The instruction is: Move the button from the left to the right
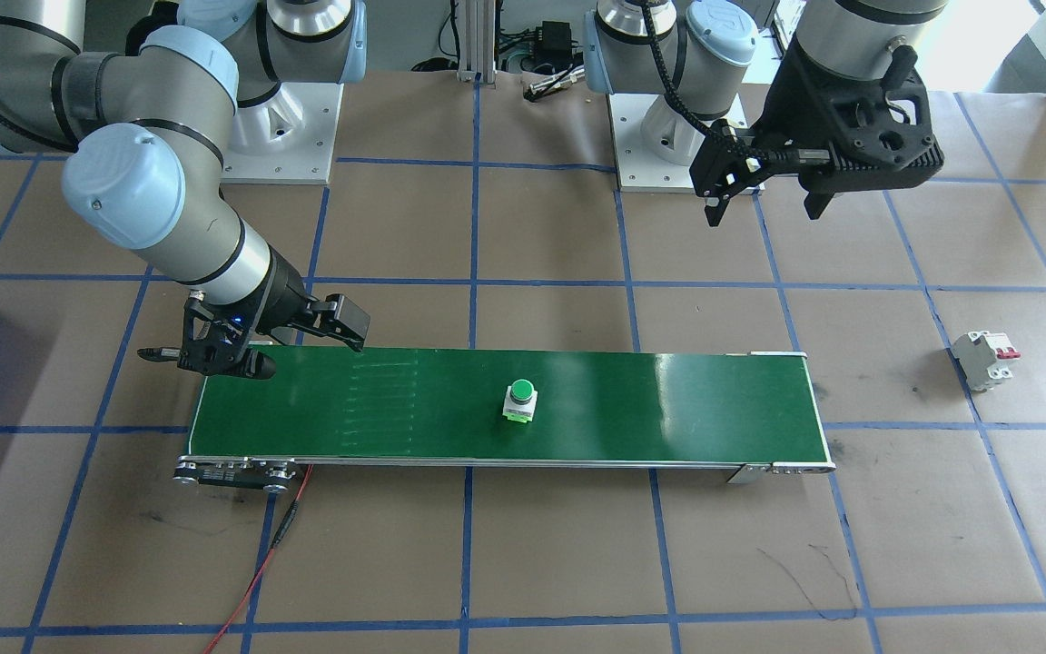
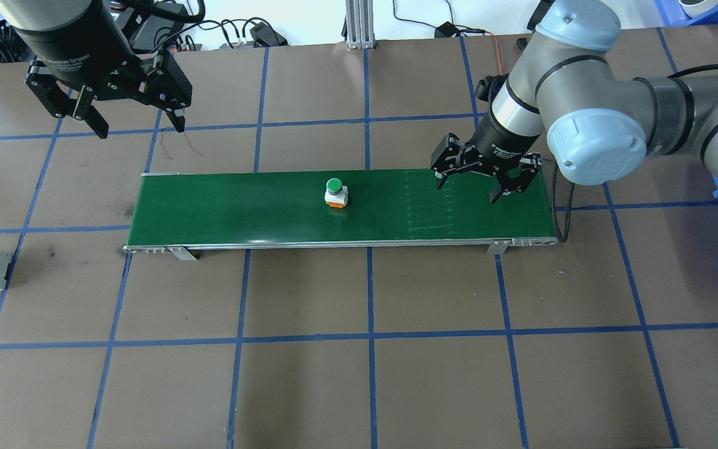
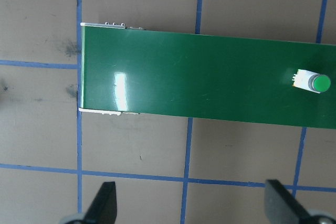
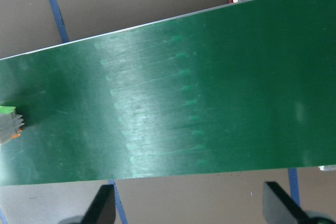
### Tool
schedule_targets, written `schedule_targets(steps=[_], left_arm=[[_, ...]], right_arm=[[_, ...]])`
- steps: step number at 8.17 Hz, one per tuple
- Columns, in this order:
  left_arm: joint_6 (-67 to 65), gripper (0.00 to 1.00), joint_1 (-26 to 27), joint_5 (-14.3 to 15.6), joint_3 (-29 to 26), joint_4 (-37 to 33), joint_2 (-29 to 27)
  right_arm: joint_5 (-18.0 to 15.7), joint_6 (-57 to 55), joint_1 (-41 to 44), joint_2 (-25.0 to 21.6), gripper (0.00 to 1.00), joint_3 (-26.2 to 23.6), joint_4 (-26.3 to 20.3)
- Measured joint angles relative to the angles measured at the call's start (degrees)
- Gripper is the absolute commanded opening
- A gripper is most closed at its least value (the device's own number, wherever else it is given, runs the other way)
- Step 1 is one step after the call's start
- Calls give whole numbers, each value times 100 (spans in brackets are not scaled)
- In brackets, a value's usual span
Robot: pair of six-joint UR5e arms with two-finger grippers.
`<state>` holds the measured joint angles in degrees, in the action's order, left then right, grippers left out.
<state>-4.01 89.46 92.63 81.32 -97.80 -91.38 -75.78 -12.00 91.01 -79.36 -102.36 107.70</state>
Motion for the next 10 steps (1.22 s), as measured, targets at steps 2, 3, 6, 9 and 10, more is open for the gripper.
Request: schedule_targets(steps=[2,3,6,9,10], left_arm=[[19,100,31,-6,-16,-17,5],[21,100,31,-4,-14,-19,20],[15,100,28,0,-3,-19,12],[14,100,24,-14,-12,-20,29],[14,100,22,-16,-12,-20,35]], right_arm=[[-15,-509,244,44,100,16,203],[-15,-686,349,75,100,20,355],[44,-968,518,351,100,105,967],[-57,-790,546,700,66,198,1206],[-252,-517,548,803,22,192,1189]])
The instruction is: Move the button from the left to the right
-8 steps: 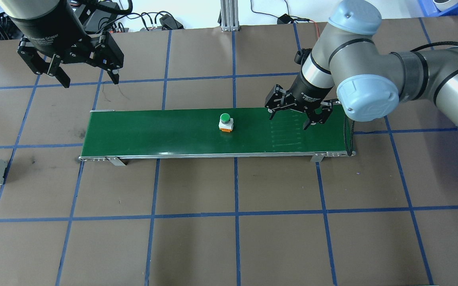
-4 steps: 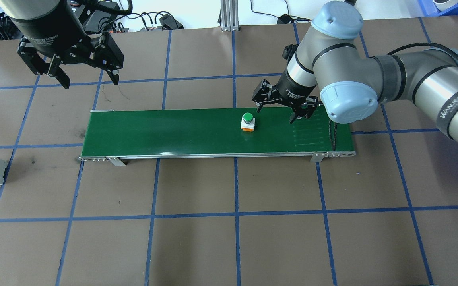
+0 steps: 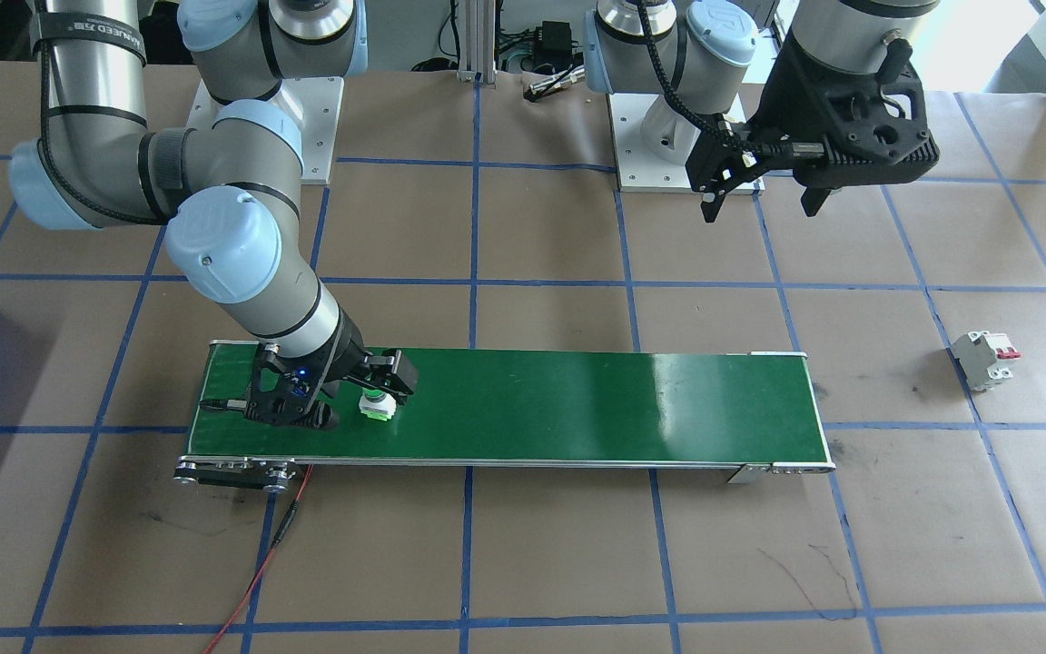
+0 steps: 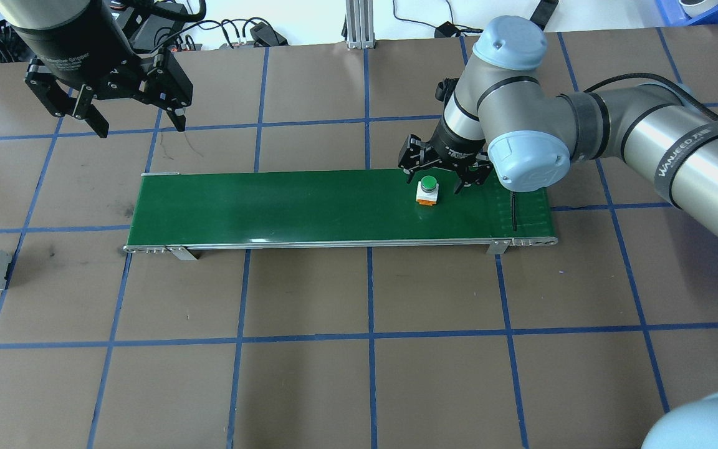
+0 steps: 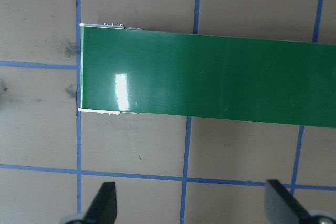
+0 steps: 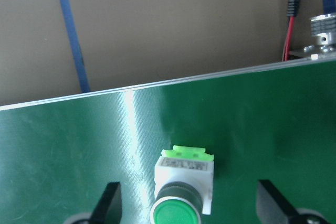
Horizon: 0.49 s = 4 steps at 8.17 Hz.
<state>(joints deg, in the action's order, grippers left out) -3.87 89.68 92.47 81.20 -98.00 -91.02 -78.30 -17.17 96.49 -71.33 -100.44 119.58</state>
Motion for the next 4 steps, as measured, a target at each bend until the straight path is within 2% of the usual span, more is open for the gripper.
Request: schedule_targets(steps=[1,4], left_arm=[[0,100,1,-1,4,0,2],[0,100,5,-8,9,0,6]], right_arm=[[-241,325,-2,75,0,-33,-85],[-723,1320,-232,70,0,-6,-423]])
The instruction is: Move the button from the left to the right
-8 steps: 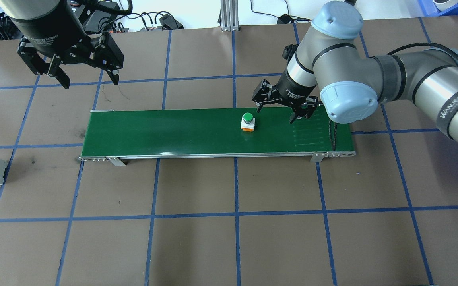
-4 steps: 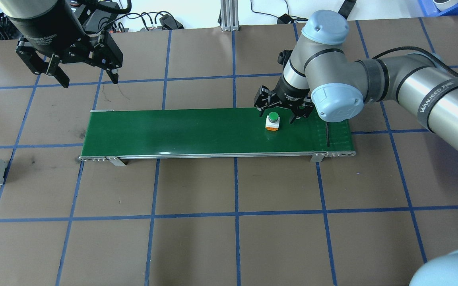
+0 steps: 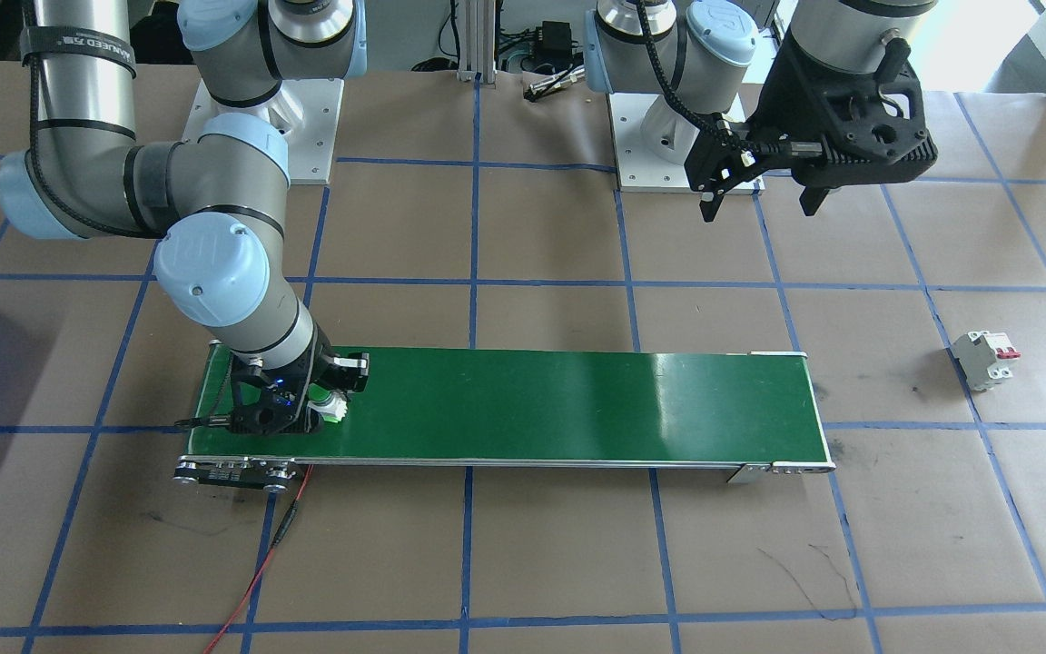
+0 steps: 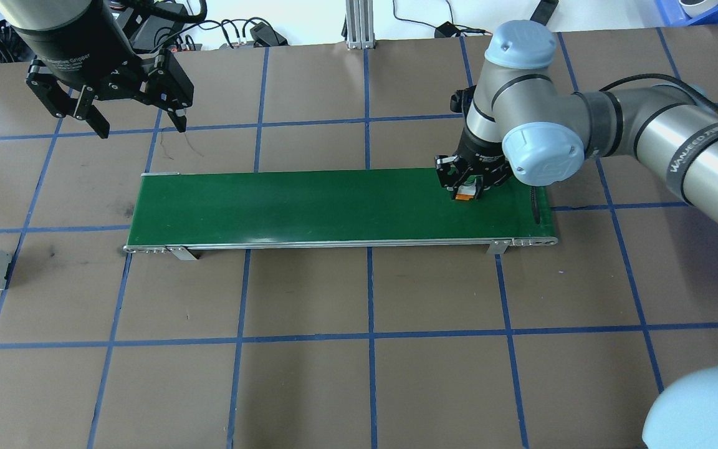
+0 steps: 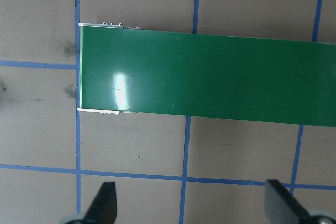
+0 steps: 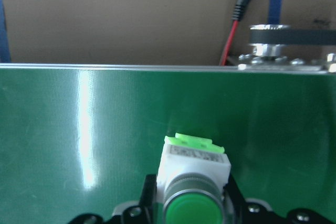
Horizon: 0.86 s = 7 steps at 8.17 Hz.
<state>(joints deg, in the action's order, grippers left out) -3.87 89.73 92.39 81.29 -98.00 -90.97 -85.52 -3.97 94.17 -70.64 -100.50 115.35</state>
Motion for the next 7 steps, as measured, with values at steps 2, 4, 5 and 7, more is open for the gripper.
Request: schedule_targets(steps=[2,4,5,7], left_arm=[[0,100,1,-2,1,0,0],[-6,100,1,-2,1,0,0],[-4,100,0,-2,0,0,1],[-1,100,-5,2,-11,0,17]], right_arm=[[-199,782,-436,-153,0,126,-152],[-379,2001,-1010,-498,0,265,-657],[-589,2940,-1438,-731,0,327,-952],[-906,5095,-2472,-1086,0,374,-1272]])
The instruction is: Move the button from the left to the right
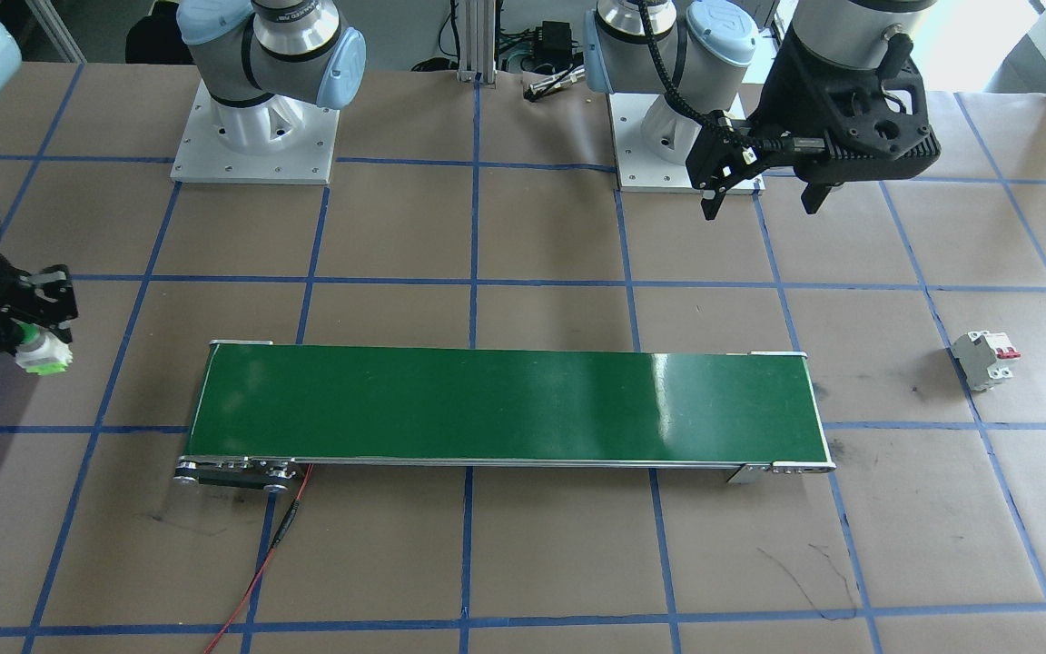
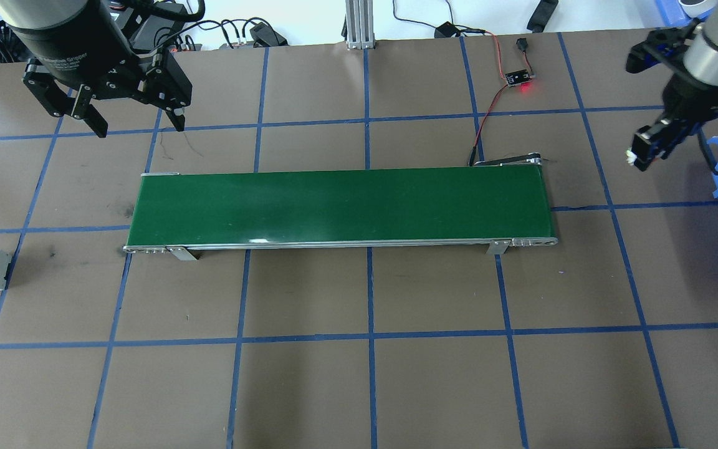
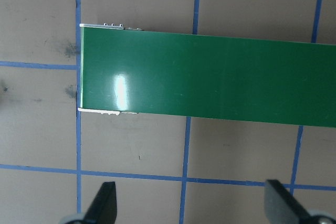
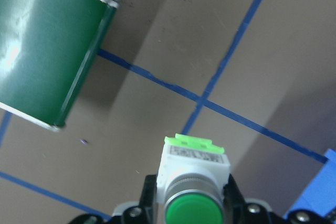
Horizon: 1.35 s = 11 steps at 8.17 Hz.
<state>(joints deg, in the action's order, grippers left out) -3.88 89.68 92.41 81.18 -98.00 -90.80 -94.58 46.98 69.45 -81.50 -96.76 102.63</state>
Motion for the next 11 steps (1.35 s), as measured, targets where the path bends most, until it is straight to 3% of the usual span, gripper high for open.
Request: schedule_targets(steps=[2,4,7,10,11], left_arm=[[0,100,1,4,7,0,14],[1,100,5,5,11,0,18],[1,100,1,5,12,0,19],[1,100,5,5,12,0,19],[1,100,5,5,12,0,19]], right_arm=[[-61,2328,-1174,-112,0,16,-32],[13,4833,-2169,5,0,25,447],[410,8339,-2817,813,0,75,1788],[463,9859,-3073,1616,0,82,2537],[460,10167,-3098,1749,33,76,2705]])
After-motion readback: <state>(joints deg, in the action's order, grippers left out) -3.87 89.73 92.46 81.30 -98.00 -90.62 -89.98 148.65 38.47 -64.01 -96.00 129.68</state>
